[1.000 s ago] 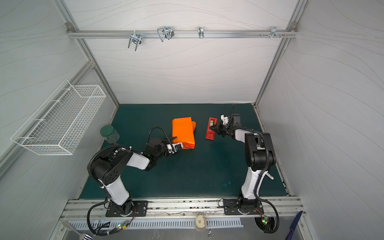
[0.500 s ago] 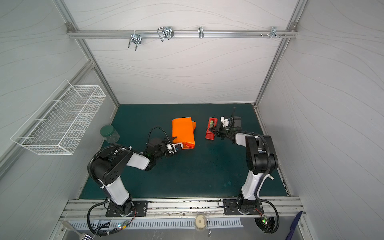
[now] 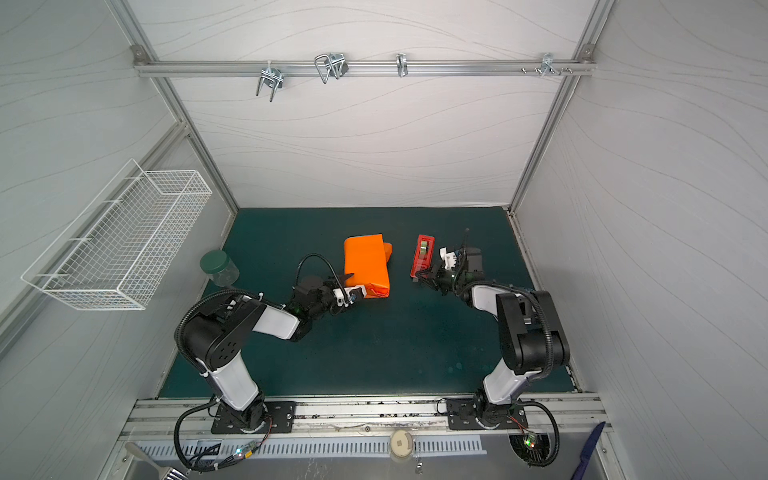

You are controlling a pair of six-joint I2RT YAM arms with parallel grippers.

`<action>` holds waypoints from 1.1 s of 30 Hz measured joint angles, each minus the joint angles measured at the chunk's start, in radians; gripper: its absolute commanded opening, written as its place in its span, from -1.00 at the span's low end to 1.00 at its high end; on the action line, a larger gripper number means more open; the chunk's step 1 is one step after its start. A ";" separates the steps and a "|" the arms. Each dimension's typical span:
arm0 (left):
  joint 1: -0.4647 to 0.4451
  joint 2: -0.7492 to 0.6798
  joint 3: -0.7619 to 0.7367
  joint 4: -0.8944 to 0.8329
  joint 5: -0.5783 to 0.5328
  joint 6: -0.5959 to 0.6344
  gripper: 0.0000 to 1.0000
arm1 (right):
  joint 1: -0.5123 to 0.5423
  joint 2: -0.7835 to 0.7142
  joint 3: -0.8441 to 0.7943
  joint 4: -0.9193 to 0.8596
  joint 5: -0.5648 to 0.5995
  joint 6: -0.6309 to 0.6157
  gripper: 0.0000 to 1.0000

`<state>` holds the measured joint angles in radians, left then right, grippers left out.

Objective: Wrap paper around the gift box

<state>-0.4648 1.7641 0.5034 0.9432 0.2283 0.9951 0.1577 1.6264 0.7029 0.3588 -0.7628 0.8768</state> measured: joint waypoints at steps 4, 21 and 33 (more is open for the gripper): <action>0.000 0.000 0.000 0.000 0.000 0.000 0.41 | 0.000 0.015 -0.005 0.000 0.011 -0.018 -1.00; 0.000 0.000 0.000 0.000 0.000 0.000 0.41 | 0.002 0.158 0.053 -0.039 0.179 -0.126 -1.00; 0.000 0.000 0.000 0.000 0.000 0.000 0.41 | -0.001 0.158 0.076 -0.083 0.243 -0.174 -1.00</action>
<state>-0.4648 1.7641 0.5034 0.9432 0.2279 0.9951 0.1566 1.7844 0.7788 0.2756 -0.5201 0.7025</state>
